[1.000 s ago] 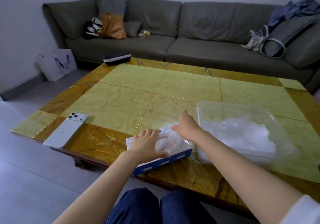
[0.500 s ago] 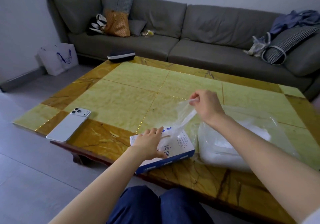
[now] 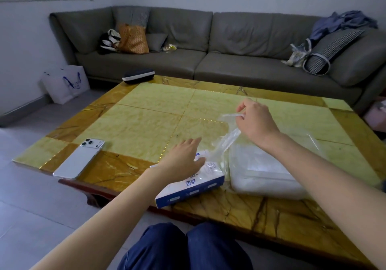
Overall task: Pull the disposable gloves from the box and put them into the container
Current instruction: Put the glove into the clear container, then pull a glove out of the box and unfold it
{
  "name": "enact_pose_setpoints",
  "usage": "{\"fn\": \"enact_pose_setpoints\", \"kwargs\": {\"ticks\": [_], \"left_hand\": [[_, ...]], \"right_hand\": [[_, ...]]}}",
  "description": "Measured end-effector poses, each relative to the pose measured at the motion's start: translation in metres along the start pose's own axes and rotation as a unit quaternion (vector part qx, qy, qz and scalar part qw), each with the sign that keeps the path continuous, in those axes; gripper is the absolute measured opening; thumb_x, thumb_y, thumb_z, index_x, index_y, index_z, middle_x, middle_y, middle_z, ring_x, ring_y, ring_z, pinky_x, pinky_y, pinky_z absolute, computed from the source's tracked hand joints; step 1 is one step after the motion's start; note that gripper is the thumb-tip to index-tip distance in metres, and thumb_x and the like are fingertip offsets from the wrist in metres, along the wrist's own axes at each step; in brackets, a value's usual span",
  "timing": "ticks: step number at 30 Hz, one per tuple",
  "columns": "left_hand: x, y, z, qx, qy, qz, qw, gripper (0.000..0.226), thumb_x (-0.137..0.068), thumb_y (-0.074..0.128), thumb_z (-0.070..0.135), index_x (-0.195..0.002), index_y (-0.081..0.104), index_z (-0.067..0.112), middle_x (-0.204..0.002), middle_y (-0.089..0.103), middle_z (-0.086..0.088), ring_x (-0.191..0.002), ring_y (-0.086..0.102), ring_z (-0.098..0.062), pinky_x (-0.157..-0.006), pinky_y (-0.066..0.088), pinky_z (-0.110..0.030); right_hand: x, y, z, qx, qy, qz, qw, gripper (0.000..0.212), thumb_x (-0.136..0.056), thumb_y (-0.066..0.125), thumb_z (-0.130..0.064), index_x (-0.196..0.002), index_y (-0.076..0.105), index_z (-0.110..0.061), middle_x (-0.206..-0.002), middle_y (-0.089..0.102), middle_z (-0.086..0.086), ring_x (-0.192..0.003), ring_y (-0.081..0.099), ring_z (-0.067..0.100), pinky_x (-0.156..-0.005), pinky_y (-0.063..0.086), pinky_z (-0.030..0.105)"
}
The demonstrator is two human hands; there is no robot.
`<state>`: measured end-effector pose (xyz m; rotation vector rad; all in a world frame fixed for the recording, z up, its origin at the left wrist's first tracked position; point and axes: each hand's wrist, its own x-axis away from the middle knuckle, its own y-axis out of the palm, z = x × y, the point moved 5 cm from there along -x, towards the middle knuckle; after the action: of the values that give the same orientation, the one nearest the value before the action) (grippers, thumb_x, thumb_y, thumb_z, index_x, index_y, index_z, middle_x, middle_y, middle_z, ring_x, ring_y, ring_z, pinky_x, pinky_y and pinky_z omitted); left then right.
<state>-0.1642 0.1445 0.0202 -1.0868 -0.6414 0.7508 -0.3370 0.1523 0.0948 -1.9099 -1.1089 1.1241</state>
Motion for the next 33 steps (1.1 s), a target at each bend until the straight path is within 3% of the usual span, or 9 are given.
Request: {"fn": "enact_pose_setpoints", "kwargs": {"ticks": [6, 8, 11, 14, 16, 19, 24, 31, 33], "left_hand": [[-0.003, -0.033, 0.033, 0.130, 0.069, 0.179, 0.973, 0.072, -0.091, 0.057, 0.034, -0.149, 0.017, 0.021, -0.152, 0.027, 0.003, -0.138, 0.028, -0.014, -0.111, 0.024, -0.029], [-0.013, -0.035, 0.029, 0.117, 0.069, 0.150, 0.979, 0.073, -0.087, 0.064, 0.030, -0.147, 0.023, 0.020, -0.146, 0.039, 0.000, -0.134, 0.036, -0.017, -0.113, 0.028, -0.037], [-0.018, -0.038, 0.025, 0.070, 0.077, 0.129, 0.986, 0.044, -0.088, 0.062, 0.020, -0.130, 0.049, 0.017, -0.119, 0.062, 0.000, -0.109, 0.057, -0.019, -0.095, 0.046, -0.039], [-0.019, -0.045, 0.024, 0.106, 0.081, 0.150, 0.980, 0.014, -0.086, 0.064, 0.015, -0.097, 0.065, 0.007, -0.090, 0.068, -0.005, -0.082, 0.061, -0.023, -0.079, 0.051, -0.040], [-0.020, -0.050, 0.023, 0.167, 0.064, 0.139, 0.974, 0.016, -0.084, 0.069, 0.017, -0.082, 0.064, 0.002, -0.080, 0.066, -0.008, -0.075, 0.060, -0.027, -0.074, 0.052, -0.035], [-0.022, -0.050, 0.023, 0.250, 0.048, 0.069, 0.965, 0.012, -0.081, 0.071, 0.014, -0.088, 0.066, 0.005, -0.088, 0.071, -0.007, -0.084, 0.068, -0.021, -0.082, 0.055, -0.032], [-0.026, -0.058, 0.018, 0.293, 0.043, -0.006, 0.955, 0.008, -0.087, 0.065, 0.015, -0.093, 0.064, 0.010, -0.083, 0.071, 0.003, -0.074, 0.067, -0.006, -0.074, 0.054, -0.019], [-0.040, -0.069, 0.046, 0.282, 0.063, 0.043, 0.956, 0.016, -0.090, 0.060, 0.014, -0.104, 0.061, 0.005, -0.082, 0.066, 0.001, -0.071, 0.062, -0.009, -0.066, 0.051, -0.015], [-0.046, -0.069, 0.056, 0.268, 0.072, 0.065, 0.959, 0.013, -0.091, 0.059, 0.014, -0.100, 0.062, 0.005, -0.076, 0.065, -0.001, -0.068, 0.061, -0.012, -0.071, 0.053, -0.022]], "right_hand": [[0.031, 0.011, -0.026, -0.090, -0.118, -0.067, 0.987, 0.030, -0.090, 0.059, -0.004, -0.119, 0.054, -0.007, -0.101, 0.057, 0.000, -0.082, 0.051, 0.005, -0.075, 0.042, 0.011], [0.038, 0.012, -0.032, -0.121, -0.169, -0.079, 0.975, 0.029, -0.087, 0.062, -0.002, -0.115, 0.056, -0.009, -0.095, 0.057, -0.004, -0.077, 0.053, 0.002, -0.073, 0.045, 0.007], [0.042, 0.010, -0.031, -0.140, -0.196, -0.070, 0.968, 0.034, -0.084, 0.067, -0.002, -0.115, 0.055, -0.010, -0.101, 0.058, -0.003, -0.087, 0.057, 0.006, -0.076, 0.046, 0.006], [0.041, 0.006, -0.017, -0.136, -0.167, -0.033, 0.976, 0.048, -0.082, 0.065, 0.004, -0.125, 0.047, -0.007, -0.111, 0.051, 0.000, -0.093, 0.050, 0.007, -0.075, 0.039, 0.001], [0.038, 0.007, -0.003, -0.142, -0.108, -0.050, 0.983, 0.040, -0.086, 0.062, -0.001, -0.123, 0.048, -0.006, -0.110, 0.049, -0.002, -0.089, 0.050, 0.010, -0.069, 0.039, 0.007], [0.034, 0.012, 0.019, -0.153, -0.035, -0.091, 0.983, 0.017, -0.092, 0.058, -0.015, -0.103, 0.062, -0.002, -0.095, 0.060, 0.002, -0.081, 0.057, 0.014, -0.063, 0.041, 0.014], [0.033, 0.005, 0.032, -0.221, -0.018, -0.100, 0.970, 0.013, -0.097, 0.046, -0.004, -0.092, 0.058, -0.003, -0.087, 0.064, 0.003, -0.077, 0.058, 0.006, -0.062, 0.040, 0.003], [0.029, -0.003, 0.037, -0.182, -0.038, -0.027, 0.982, 0.011, -0.102, 0.034, -0.010, -0.092, 0.039, -0.011, -0.076, 0.049, 0.002, -0.064, 0.046, 0.021, -0.056, 0.041, 0.030], [0.032, -0.007, 0.039, -0.193, -0.057, -0.036, 0.979, 0.012, -0.099, 0.044, -0.022, -0.100, 0.040, -0.011, -0.072, 0.049, -0.004, -0.061, 0.047, 0.016, -0.055, 0.039, 0.022]]}}
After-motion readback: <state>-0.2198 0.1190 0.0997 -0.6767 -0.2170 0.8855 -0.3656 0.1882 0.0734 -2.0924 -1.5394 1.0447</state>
